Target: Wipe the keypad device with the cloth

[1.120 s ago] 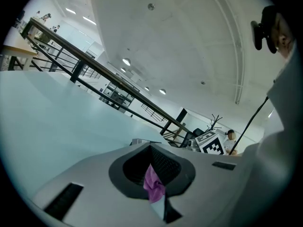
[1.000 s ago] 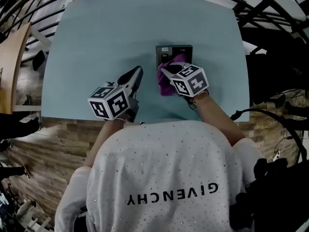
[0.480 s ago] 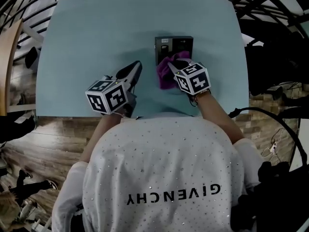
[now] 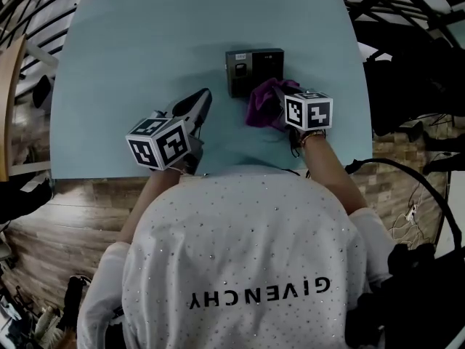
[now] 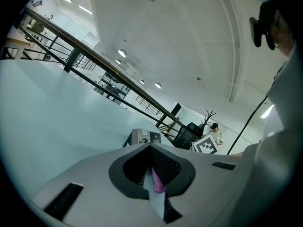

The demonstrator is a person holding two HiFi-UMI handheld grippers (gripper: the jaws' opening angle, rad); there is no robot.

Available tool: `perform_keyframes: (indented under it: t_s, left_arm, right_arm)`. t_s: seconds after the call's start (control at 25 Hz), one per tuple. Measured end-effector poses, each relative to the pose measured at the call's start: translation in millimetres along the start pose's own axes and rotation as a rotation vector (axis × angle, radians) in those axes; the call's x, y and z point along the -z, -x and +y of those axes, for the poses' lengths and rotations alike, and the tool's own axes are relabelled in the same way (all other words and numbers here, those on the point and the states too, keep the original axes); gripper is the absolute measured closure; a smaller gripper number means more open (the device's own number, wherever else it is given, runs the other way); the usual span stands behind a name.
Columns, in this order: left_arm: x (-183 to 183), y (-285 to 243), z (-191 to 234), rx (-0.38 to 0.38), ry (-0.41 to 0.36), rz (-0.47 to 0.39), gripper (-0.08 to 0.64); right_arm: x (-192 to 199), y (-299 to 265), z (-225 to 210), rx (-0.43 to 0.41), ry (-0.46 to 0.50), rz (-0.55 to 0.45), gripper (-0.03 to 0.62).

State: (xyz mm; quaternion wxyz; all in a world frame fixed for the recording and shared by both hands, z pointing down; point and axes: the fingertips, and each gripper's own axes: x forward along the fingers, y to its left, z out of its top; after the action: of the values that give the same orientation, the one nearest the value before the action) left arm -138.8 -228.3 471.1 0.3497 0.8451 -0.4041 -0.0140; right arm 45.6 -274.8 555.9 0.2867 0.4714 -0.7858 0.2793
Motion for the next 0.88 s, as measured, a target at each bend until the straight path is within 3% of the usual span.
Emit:
perform_keyframes:
  t_s: [0.44,0.52,0.6,0.72,0.88]
  left_arm:
    - [8,3,7,-0.017,0.006,0.024,0.56]
    - [9,2,6,-0.014,0.002,0.029,0.56]
    - [10,-1,4,-0.007,-0.001,0.035,0.56]
    - [12,-5,-1,0.009,-0.011,0.045,0.56]
    - [16,-10,-10,0.029,-0.026,0.058,0.56]
  right_arm:
    - [7,11,-44,0.123,-0.198,-0.037,0.561]
    - [-5,14,-24,0.053,-0.161,-0.074,0.563]
    - [-19,14,15,-0.08,-0.071,-0.114,0.563]
    - [-20,8,75,-0.258,0.081,-0.083,0.563]
    - [1,-8,119,-0.324,0.222,0.003,0.563]
